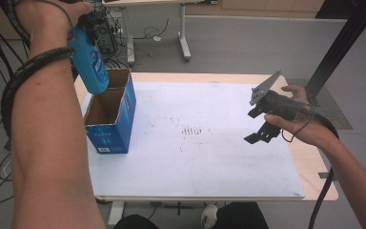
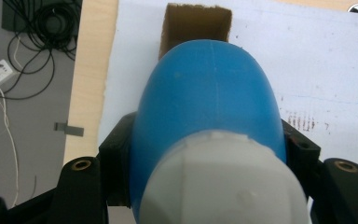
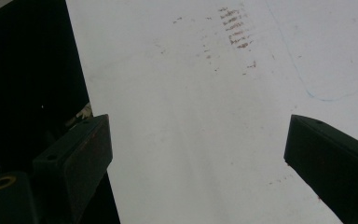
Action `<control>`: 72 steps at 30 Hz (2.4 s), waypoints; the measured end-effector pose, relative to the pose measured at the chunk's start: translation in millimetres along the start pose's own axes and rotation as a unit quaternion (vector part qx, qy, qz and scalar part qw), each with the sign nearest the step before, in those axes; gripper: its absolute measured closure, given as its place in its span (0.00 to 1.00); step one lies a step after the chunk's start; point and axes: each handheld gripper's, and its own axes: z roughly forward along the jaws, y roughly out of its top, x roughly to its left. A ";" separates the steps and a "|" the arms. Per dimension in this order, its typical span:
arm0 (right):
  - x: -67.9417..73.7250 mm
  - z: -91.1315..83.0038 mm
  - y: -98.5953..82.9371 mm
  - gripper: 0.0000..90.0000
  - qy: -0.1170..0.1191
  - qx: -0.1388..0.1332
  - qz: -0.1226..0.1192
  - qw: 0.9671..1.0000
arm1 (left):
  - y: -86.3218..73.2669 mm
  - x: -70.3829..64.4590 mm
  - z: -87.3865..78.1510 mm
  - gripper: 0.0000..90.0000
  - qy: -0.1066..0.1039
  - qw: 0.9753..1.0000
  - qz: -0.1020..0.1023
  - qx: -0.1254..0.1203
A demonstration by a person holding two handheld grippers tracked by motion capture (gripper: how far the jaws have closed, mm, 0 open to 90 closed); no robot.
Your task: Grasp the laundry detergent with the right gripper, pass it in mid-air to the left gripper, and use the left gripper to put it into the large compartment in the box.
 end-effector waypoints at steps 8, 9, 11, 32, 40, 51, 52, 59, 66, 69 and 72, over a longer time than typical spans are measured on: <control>-1.0 0.6 -2.5 0.08 -0.001 0.002 0.001 1.000 | -3.7 3.2 25.4 0.41 0.000 1.000 -0.001 0.012; -1.1 0.6 -2.5 0.08 -0.001 0.002 0.001 1.000 | -4.3 4.0 29.0 0.41 -0.001 1.000 -0.001 0.014; -1.1 1.0 -2.2 0.08 -0.001 0.002 0.001 1.000 | -5.3 4.7 34.2 0.41 -0.001 1.000 0.000 0.017; 1.5 9.3 4.8 0.08 0.000 0.006 -0.009 1.000 | -23.7 10.5 102.5 0.41 -0.011 0.999 0.010 0.035; 1.5 12.3 4.4 0.08 0.004 0.007 -0.008 1.000 | -32.2 8.7 137.3 0.41 -0.013 0.999 0.017 0.047; -0.7 16.1 2.9 0.08 0.007 0.011 -0.006 1.000 | -41.1 6.2 172.5 0.41 -0.009 0.998 0.026 0.049; -1.1 16.5 2.6 0.08 0.008 0.012 -0.007 1.000 | -41.6 6.0 174.2 0.41 -0.008 0.998 0.026 0.049; -2.0 17.9 1.5 0.08 0.006 0.011 -0.006 1.000 | -43.6 4.5 184.2 0.41 -0.009 0.998 0.031 0.053; -2.2 17.5 0.0 0.08 0.003 0.007 -0.004 1.000 | -46.5 3.5 193.8 0.41 -0.003 0.997 0.037 0.062; -2.6 17.8 -1.1 0.08 0.004 0.007 -0.003 1.000 | -47.7 4.3 198.0 0.41 -0.002 0.997 0.038 0.066; -3.0 18.2 -2.3 0.08 0.004 0.008 -0.002 1.000 | -48.7 4.7 201.7 0.41 0.000 0.997 0.039 0.068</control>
